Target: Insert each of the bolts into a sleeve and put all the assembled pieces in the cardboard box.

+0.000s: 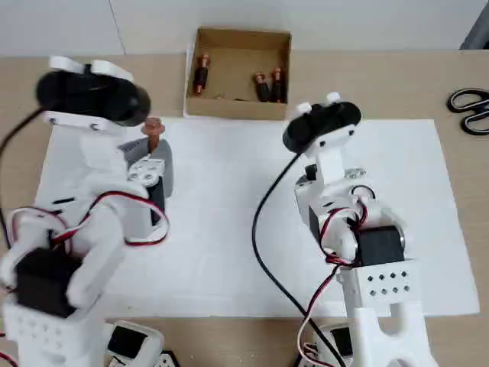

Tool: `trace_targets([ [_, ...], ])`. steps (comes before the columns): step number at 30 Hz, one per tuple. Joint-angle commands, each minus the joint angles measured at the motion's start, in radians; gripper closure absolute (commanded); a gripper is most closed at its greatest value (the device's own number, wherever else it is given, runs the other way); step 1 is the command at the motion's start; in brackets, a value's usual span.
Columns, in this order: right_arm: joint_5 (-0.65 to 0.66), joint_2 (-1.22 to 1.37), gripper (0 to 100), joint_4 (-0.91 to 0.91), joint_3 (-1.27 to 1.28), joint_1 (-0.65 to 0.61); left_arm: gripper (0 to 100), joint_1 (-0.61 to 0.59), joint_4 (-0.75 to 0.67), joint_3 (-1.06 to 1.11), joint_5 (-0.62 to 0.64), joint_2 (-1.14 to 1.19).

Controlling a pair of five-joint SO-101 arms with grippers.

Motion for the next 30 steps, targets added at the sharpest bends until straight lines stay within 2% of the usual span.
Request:
trace_targets([
  [1,0.000,-0.050,99.4,-0.130,0.068,-0.025,99,0.006,-0.144,0.128,0.000,-0.060],
  [7,0.000,-0.160,99.3,-0.245,0.267,-0.177,99,0.008,-0.445,0.406,0.000,-0.155],
  [11,-0.057,-0.271,99.3,-0.387,0.408,-0.194,99,0.009,-0.608,0.550,0.002,-0.233],
  [15,-0.209,-0.410,99.4,-0.542,0.565,-0.196,99,0.066,-0.672,0.659,0.002,-0.295],
  [17,-0.241,-0.486,99.4,-0.616,0.651,-0.196,99,0.094,-0.698,0.697,0.002,-0.311],
  [21,-0.242,-0.619,99.5,-0.687,0.776,-0.197,99,0.117,-0.756,0.740,0.009,-0.318],
  [26,-0.244,-0.720,99.5,-0.687,0.859,-0.205,99,0.187,-0.807,0.751,0.133,-0.315],
  [30,-0.242,-0.751,99.5,-0.687,0.899,-0.282,99,0.219,-0.859,0.751,0.132,-0.316],
])
